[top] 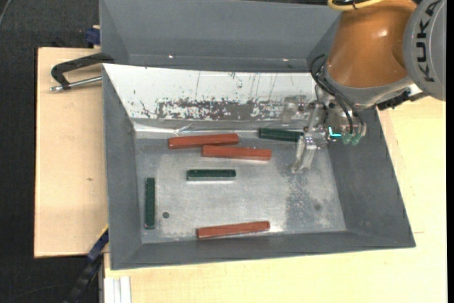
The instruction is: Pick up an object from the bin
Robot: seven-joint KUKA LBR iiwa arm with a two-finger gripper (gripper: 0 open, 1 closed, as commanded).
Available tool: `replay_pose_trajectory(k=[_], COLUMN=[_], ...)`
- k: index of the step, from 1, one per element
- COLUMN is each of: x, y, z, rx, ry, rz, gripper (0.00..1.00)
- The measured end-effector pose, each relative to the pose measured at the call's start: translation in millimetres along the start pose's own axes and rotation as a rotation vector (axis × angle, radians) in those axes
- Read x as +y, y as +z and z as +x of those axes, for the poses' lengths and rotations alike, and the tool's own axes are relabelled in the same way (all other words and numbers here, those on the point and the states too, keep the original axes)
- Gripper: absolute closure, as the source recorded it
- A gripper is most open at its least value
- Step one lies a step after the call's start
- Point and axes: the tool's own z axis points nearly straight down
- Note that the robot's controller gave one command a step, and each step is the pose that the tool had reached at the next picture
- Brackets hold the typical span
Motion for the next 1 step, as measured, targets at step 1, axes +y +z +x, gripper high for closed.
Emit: replay_pose_trajectory(k=[1], x=[55.4], y=[135.0], z=[-21.2], rx=[-0.001], ry=[0.028], rz=[-0.001], gripper=[0.00])
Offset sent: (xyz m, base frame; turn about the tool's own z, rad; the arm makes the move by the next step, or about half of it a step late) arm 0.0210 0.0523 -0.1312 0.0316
